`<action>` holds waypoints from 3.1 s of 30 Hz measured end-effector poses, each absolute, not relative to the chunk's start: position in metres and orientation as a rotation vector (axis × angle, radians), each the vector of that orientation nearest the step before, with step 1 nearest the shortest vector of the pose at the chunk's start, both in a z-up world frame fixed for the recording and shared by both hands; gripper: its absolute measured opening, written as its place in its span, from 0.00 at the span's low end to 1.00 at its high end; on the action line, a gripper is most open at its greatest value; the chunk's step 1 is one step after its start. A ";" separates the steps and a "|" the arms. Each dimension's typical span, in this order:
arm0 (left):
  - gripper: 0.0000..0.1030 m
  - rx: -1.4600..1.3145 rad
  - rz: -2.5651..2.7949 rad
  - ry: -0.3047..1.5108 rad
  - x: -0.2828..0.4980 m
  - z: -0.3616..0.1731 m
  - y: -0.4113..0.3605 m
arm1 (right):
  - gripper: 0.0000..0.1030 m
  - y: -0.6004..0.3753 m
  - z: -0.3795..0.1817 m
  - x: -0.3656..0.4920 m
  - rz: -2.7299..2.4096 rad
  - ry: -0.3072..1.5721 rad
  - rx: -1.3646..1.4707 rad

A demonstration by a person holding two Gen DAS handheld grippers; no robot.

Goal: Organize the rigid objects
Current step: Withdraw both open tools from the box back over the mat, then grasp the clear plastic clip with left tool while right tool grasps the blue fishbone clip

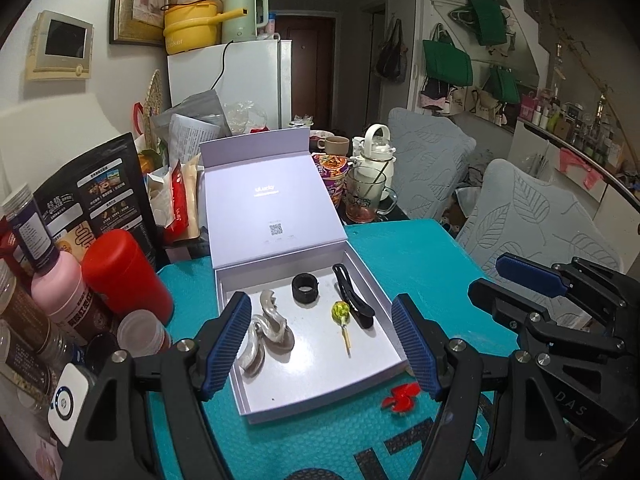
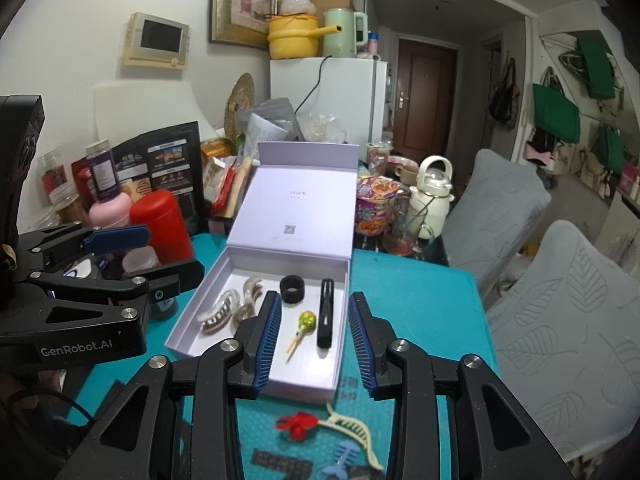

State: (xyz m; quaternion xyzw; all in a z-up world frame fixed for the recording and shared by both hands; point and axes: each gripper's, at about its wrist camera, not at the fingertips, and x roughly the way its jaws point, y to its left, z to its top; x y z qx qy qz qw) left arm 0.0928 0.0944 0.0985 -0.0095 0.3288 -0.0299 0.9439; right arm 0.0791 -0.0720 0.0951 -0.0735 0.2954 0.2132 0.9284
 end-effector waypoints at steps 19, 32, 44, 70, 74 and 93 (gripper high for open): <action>0.74 0.015 -0.069 0.666 0.019 0.090 0.077 | 0.57 -0.099 0.092 -0.007 0.402 0.565 -0.130; 0.74 -0.009 -0.149 0.705 -0.003 0.057 0.067 | 0.62 -0.119 0.061 -0.035 0.367 0.615 -0.115; 0.74 -0.001 -0.175 0.740 -0.010 0.029 0.059 | 0.63 -0.129 0.024 -0.040 0.361 0.688 -0.102; 0.74 -0.045 -0.354 0.898 0.024 -0.042 -0.009 | 0.63 -0.193 -0.040 -0.026 0.320 0.822 -0.039; 0.74 -0.009 -0.392 0.915 0.035 -0.052 -0.030 | 0.63 -0.208 -0.047 -0.022 0.304 0.836 -0.020; 0.69 0.168 -0.390 0.978 0.068 -0.090 -0.082 | 0.63 -0.244 -0.061 -0.001 0.246 0.878 0.038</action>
